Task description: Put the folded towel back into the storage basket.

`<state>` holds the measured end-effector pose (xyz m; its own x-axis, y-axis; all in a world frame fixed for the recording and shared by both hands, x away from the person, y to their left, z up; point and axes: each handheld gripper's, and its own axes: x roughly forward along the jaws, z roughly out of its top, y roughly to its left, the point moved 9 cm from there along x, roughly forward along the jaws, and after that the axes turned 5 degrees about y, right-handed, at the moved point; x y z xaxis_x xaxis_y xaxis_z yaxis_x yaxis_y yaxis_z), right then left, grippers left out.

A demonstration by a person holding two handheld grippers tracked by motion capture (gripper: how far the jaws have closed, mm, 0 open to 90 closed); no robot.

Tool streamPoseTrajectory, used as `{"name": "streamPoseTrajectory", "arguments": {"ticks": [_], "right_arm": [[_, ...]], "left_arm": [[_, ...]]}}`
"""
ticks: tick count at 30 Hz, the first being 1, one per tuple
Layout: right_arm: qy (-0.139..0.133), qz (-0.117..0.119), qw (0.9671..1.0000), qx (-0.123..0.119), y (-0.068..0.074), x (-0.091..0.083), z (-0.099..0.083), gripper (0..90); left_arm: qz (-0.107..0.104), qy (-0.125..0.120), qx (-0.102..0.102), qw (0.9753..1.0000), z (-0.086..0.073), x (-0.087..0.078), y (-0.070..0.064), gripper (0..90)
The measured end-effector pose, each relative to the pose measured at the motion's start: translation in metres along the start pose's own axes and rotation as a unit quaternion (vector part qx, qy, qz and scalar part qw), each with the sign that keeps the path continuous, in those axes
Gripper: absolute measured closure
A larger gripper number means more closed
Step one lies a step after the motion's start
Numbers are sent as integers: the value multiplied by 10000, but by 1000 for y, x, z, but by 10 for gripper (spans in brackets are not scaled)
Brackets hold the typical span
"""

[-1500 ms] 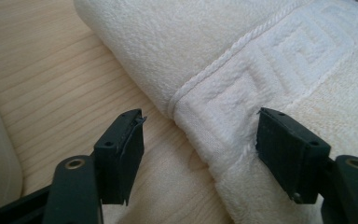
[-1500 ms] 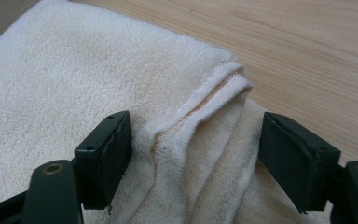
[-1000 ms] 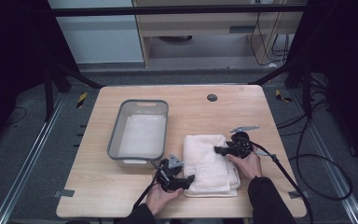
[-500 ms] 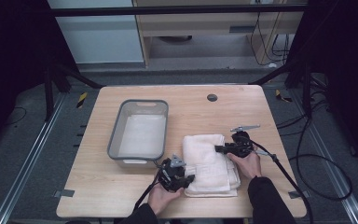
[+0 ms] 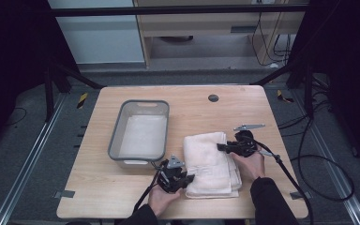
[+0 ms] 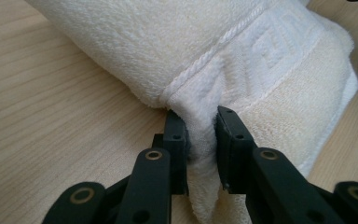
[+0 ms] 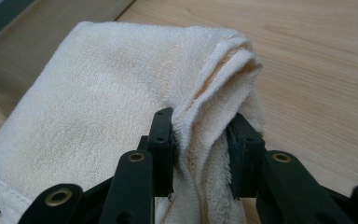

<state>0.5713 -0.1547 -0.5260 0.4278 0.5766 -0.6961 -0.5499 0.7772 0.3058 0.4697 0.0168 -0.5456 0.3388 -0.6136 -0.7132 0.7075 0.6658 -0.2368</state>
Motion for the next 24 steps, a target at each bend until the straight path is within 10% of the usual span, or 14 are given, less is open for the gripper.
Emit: {"name": "streamPoseTrajectory", "arguments": {"ticks": [24], "right_arm": [[-617, -68, 9976, -296, 29, -47, 31, 668]], "left_arm": [[-46, -617, 205, 9979, 26, -48, -10, 759]]}}
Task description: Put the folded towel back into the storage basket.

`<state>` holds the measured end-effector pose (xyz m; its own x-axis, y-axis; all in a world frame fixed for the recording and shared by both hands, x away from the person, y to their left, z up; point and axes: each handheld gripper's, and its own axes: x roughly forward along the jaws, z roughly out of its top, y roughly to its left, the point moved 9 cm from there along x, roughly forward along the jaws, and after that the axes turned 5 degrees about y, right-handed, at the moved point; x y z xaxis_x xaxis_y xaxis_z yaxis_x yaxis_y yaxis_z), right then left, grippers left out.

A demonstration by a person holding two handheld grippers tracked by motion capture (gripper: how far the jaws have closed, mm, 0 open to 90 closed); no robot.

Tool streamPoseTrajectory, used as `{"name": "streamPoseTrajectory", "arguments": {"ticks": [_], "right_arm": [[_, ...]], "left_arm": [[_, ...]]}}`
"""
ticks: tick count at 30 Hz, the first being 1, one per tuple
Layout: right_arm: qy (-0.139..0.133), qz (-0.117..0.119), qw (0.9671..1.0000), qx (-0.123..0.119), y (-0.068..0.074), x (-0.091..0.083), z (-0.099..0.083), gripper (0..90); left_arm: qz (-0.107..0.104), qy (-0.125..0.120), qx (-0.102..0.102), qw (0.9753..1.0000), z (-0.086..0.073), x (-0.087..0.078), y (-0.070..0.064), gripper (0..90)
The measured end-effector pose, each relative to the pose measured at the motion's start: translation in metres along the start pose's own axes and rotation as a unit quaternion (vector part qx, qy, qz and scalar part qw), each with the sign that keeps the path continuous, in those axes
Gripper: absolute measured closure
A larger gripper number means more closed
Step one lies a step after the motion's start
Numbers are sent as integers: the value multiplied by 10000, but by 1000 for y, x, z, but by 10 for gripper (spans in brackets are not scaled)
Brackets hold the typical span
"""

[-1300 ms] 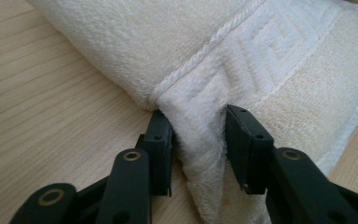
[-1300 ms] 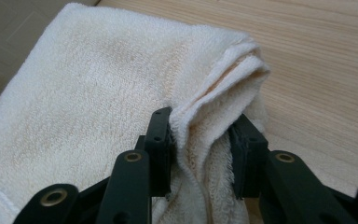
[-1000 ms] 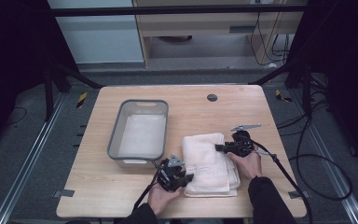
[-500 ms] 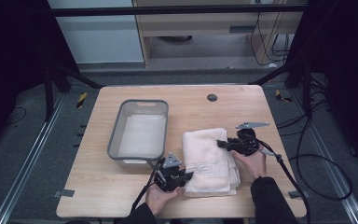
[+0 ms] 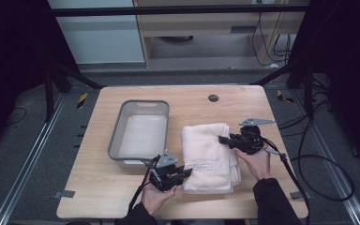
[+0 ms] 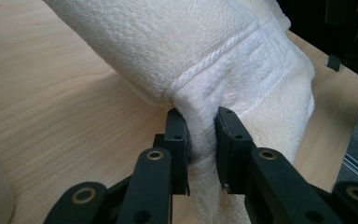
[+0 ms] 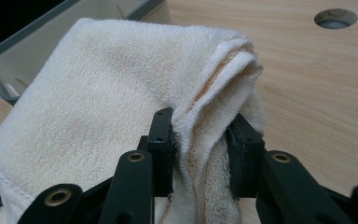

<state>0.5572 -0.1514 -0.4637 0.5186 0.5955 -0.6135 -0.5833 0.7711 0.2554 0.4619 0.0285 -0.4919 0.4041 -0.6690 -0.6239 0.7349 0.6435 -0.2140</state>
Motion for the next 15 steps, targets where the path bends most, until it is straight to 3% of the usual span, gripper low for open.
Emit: {"name": "streamPoseTrajectory", "arguments": {"ticks": [6, 15], "right_arm": [[-140, -72, 9998, -106, 5, -7, 9, 668], [-329, -39, 9994, -45, 10, -12, 24, 668]], "left_arm": [[23, -95, 42, 9999, 6, -6, 0, 759], [115, -332, 102, 9993, 22, -22, 4, 761]]}}
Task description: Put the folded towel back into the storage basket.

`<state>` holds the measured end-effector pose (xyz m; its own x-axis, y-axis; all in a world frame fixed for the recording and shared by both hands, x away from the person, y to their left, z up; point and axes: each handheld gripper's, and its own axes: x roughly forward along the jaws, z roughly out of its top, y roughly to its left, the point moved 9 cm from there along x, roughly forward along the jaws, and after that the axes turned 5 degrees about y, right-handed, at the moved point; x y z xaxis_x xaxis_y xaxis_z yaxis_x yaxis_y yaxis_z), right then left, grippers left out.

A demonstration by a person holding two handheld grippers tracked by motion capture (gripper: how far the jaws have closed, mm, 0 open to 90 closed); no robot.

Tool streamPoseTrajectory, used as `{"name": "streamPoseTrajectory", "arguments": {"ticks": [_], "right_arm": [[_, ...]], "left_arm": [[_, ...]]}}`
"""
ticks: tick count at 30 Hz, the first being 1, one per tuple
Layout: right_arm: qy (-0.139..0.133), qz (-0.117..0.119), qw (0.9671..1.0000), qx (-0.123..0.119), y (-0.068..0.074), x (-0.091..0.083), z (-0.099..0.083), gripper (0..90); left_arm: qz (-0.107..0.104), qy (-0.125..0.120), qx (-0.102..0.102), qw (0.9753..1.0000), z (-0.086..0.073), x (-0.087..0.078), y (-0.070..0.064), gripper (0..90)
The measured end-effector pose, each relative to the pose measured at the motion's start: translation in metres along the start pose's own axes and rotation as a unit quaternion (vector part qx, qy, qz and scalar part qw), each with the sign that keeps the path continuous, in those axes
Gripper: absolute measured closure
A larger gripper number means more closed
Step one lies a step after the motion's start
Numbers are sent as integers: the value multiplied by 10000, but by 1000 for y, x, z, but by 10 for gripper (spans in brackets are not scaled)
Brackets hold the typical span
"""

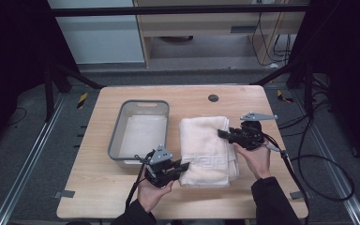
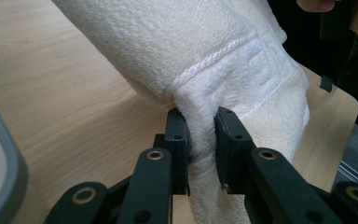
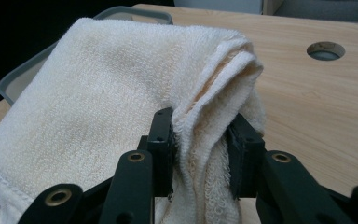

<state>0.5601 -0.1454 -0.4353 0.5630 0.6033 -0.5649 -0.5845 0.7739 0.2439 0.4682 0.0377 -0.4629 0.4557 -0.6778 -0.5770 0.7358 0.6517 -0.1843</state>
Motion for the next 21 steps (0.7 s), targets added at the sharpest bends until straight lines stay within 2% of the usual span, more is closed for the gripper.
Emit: {"name": "streamPoseTrajectory", "arguments": {"ticks": [6, 14, 21], "right_arm": [[-156, -3, 9999, -43, 8, -2, 15, 669], [-349, -55, 9993, -155, 18, -8, 37, 670], [-424, -67, 9989, -209, 24, -10, 47, 672]], "left_arm": [[90, -148, 81, 9998, 9, -11, 4, 761], [125, -360, 59, 9993, 22, -25, 10, 762], [139, -476, 78, 9987, 29, -33, 12, 763]]}}
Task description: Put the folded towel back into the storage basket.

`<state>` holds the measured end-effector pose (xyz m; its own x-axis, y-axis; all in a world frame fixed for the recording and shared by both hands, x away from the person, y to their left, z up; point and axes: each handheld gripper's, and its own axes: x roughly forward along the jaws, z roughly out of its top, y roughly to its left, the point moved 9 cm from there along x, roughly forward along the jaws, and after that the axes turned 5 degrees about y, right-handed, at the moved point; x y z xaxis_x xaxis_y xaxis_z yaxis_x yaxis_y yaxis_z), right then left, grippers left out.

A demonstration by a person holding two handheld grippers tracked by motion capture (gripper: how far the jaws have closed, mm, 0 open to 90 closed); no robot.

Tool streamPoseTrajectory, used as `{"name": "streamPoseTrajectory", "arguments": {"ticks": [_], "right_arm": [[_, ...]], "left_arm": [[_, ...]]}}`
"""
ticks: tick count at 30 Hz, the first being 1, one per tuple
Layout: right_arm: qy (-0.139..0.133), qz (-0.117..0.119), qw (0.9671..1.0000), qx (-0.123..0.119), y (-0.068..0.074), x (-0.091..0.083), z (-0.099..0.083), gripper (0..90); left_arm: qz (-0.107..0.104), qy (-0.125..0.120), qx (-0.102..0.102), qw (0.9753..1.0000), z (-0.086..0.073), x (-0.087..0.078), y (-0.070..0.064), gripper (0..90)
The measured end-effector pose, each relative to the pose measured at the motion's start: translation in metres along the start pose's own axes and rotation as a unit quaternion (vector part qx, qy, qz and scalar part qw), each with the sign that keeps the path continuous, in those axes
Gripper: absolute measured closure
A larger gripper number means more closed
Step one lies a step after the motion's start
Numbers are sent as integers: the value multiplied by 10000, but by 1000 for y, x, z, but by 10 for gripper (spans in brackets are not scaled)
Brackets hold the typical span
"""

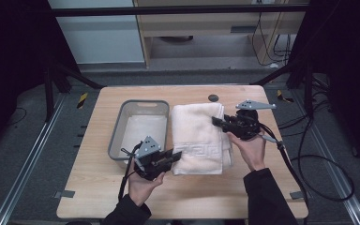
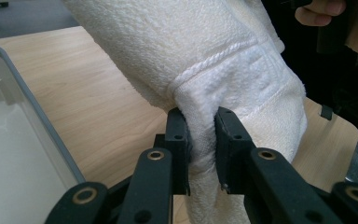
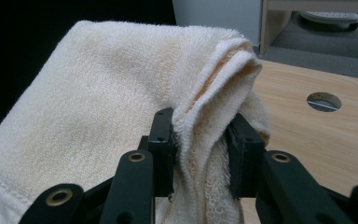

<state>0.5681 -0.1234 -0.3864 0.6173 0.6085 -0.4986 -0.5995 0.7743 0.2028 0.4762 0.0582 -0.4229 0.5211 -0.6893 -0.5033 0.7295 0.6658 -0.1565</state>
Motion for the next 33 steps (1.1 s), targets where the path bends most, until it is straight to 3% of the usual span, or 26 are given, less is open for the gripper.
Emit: {"name": "streamPoseTrajectory", "arguments": {"ticks": [15, 33], "right_arm": [[-324, -118, 9994, 8, 1, -11, 25, 672], [-533, -111, 9984, -131, 17, -2, 52, 672]], "left_arm": [[104, -233, 129, 9996, 27, -9, 3, 766], [291, -460, 133, 9984, 39, -29, 21, 766]]}}
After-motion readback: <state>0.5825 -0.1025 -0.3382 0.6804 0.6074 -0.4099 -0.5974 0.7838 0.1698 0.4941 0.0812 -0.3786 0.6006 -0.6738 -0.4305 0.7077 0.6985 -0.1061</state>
